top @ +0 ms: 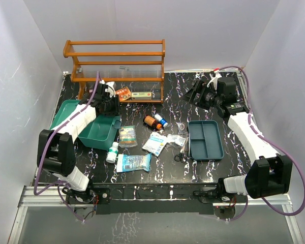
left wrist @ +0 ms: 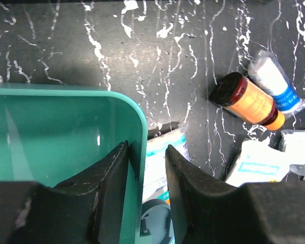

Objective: Organize the medicine kit

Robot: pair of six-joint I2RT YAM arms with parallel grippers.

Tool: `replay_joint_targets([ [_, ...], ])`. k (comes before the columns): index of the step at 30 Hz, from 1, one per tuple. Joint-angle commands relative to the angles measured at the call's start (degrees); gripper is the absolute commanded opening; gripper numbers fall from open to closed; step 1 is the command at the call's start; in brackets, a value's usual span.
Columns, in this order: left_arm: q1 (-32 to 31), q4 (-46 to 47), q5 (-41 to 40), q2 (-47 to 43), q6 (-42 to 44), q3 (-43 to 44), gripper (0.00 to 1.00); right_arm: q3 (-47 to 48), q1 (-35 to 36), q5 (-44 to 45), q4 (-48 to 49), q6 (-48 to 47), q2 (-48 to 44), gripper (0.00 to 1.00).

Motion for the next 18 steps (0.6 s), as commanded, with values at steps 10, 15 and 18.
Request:
replay_joint_targets([
  [10,-6.8,4.4,3.5,-1.7,9.0,-0.2,0.21,-3.2,2.7,2.8,2.5,0.4,-3.2,0.74],
  [15,-8.5,5.2,4.4,-1.8,14.1,-0.9,0.18,-4.6,4.0,4.0,2.3,0.6,-4.0,0.73],
  [18,-9.7,5.5,5.8,-2.1,18.6,-1.4,0.17,-5.5,5.6,5.6,2.3,0.6,-4.1,0.71],
])
